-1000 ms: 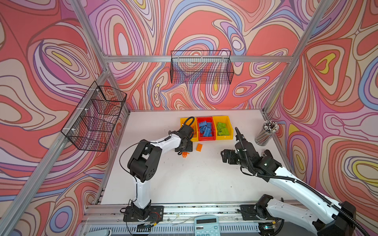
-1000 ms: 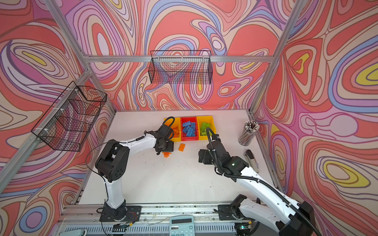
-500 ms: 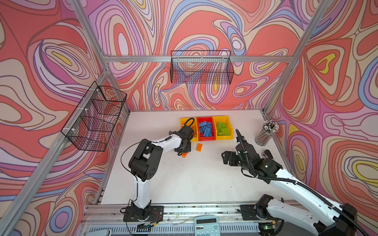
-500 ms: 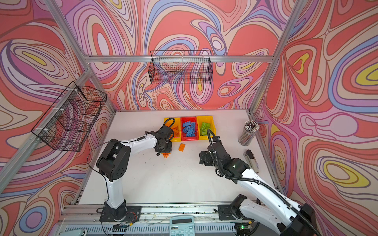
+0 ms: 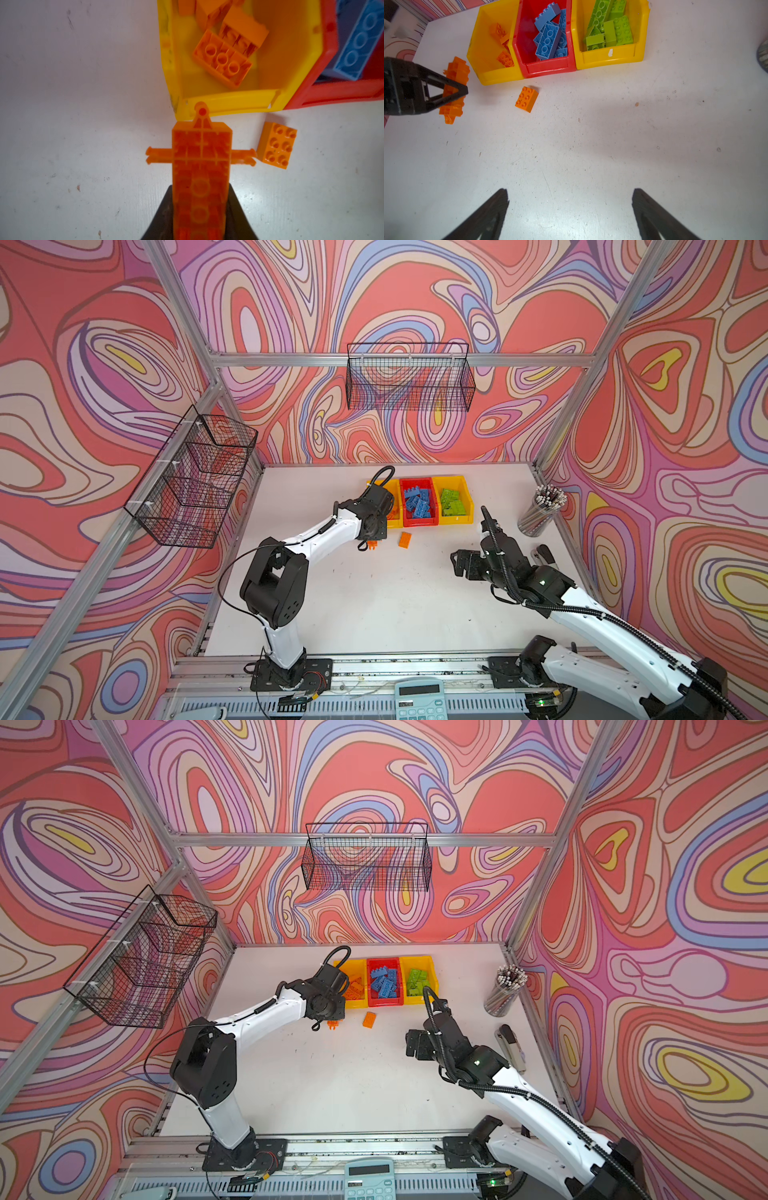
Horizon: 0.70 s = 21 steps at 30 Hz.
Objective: Sort the legos into containers by color
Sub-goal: 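Carry the orange plate with the left gripper into the yellow bin and release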
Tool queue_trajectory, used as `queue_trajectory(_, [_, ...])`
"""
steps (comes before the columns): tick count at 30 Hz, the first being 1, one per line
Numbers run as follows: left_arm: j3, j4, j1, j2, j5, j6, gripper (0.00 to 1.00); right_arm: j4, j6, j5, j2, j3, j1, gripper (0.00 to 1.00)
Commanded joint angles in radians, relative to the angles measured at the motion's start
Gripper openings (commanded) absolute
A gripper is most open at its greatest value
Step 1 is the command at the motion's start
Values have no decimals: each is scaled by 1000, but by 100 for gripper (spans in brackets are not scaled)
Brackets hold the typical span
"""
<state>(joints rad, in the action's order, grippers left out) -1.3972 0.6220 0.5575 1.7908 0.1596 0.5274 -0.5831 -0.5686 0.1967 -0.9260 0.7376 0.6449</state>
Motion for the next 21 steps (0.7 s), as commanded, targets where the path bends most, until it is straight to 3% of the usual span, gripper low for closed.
queue_trajectory(1, [-106, 59, 1, 40, 32, -3, 12, 12, -13, -8, 23, -19, 5, 98])
queue_trajectory(9, [-395, 102, -7, 230, 60, -43, 17, -1, -42, -2, 98, -61, 4, 98])
queue_trajectory(16, [-589, 151, -56, 388, 8, -34, 20, -24, -53, 8, 128, -74, 4, 98])
queue_trajectory(18, [-618, 160, -65, 418, 2, -35, 24, -22, -54, 10, 132, -76, 5, 98])
queue_trajectory(21, [-650, 165, -73, 441, -1, -39, 41, -20, -54, 8, 131, -74, 5, 98])
